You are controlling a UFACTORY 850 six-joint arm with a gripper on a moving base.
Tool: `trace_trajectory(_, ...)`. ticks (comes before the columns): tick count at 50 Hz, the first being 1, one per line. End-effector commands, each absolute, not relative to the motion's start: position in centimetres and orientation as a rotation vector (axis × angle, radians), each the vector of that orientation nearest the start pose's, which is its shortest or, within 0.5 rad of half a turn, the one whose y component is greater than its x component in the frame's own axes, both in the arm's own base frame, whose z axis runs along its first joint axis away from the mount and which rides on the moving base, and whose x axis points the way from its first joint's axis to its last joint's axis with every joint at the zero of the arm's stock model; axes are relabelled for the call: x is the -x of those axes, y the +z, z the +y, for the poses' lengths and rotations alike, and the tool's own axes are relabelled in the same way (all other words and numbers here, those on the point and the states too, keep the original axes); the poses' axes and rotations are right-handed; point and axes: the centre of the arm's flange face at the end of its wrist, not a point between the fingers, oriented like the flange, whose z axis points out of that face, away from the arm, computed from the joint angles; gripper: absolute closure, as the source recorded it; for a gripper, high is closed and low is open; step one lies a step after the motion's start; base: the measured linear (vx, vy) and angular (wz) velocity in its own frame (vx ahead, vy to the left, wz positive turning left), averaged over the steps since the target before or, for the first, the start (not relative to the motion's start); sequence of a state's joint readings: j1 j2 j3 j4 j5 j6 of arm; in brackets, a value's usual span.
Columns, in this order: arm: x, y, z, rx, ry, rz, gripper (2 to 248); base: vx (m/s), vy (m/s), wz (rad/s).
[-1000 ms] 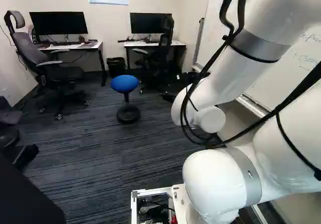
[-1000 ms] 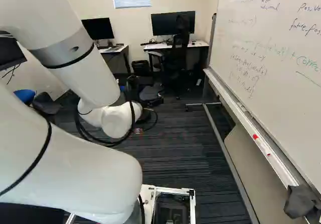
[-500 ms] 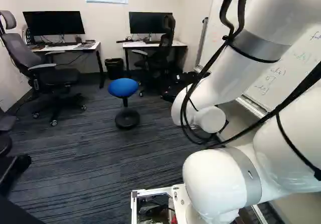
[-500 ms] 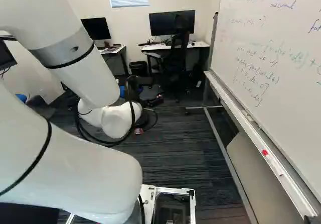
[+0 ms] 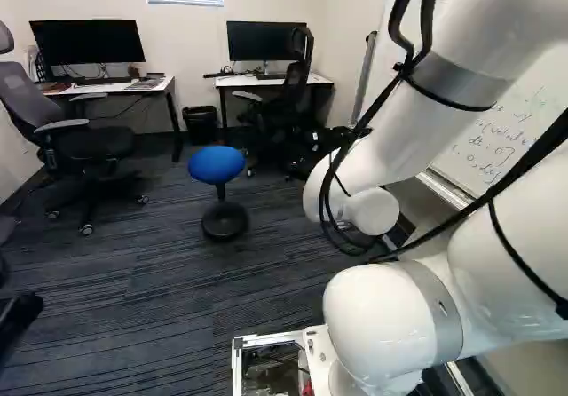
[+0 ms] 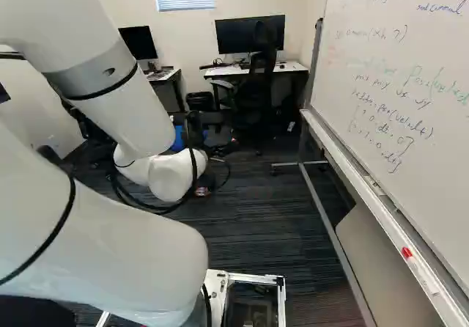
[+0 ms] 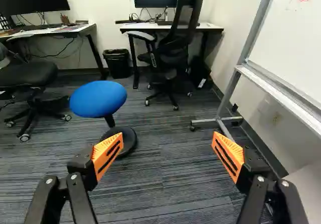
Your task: Open the door and move inside
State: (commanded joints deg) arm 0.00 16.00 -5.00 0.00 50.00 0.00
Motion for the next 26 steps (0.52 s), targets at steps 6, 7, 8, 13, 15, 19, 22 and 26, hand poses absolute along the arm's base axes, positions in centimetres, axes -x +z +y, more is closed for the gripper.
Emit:
trace_trajectory(6,-27.03,36.56,0.00,2.558,-1.824,0.000,3,0.034,0.008,0.004)
trace_trajectory(7,-27.03,36.56,0.00,2.558,-1.824,0.000,3,0.000,0.000,0.000)
trace_trajectory(8,-27.03,36.56,0.00,2.558,-1.824,0.000,3,-0.025,-0.007,0.001)
trace_trajectory(13,-27.03,36.56,0.00,2.558,-1.824,0.000,3,-0.023,-0.001,0.000)
trace_trajectory(15,-27.03,36.56,0.00,2.558,-1.824,0.000,3,0.000,0.000,0.000)
trace_trajectory(19,-27.03,36.56,0.00,2.558,-1.824,0.000,3,0.000,0.000,0.000)
trace_trajectory(22,-27.03,36.56,0.00,2.558,-1.824,0.000,3,0.000,0.000,0.000)
trace_trajectory(26,-27.03,36.56,0.00,2.558,-1.824,0.000,3,0.000,0.000,0.000)
